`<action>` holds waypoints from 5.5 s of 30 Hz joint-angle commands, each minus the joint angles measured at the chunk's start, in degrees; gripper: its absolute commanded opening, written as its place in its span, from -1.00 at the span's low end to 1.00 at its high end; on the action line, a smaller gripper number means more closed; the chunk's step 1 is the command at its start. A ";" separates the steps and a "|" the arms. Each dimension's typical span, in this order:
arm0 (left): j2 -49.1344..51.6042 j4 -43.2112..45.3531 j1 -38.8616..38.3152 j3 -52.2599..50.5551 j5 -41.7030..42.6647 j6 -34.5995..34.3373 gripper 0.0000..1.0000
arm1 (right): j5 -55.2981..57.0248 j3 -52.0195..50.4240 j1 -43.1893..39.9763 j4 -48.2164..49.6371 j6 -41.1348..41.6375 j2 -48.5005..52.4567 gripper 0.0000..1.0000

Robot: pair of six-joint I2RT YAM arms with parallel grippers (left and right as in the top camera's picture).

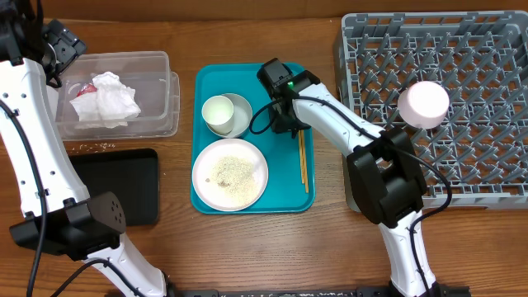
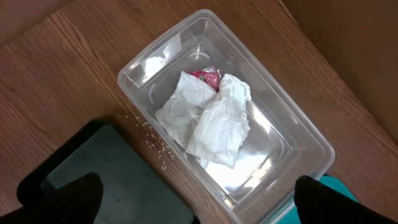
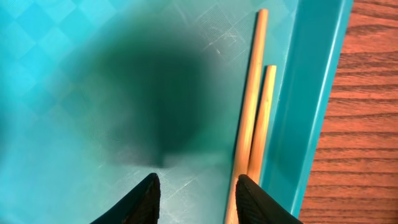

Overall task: Sort waste into correct bins and load items into the dishwasher
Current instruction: 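Close the right gripper on one wooden chopstick, then lift the chopstick and carry it right to the dish rack, then insert the chopstick upright into the rack and open the right gripper, then move the right gripper back over the remaining chopstick on the tray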

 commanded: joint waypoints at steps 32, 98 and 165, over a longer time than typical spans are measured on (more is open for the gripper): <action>0.39 0.00 -0.39 -0.09 -0.13 0.68 1.00 | -4.66 -4.17 -1.88 3.54 1.33 1.07 -0.17; 0.39 0.02 -0.39 -0.09 -0.13 0.68 1.00 | -24.28 14.58 -31.52 -10.34 -21.92 -4.28 -0.10; 0.39 0.00 -0.39 -0.09 -0.13 0.68 1.00 | -9.92 -12.13 -6.45 6.95 3.08 -10.43 -0.40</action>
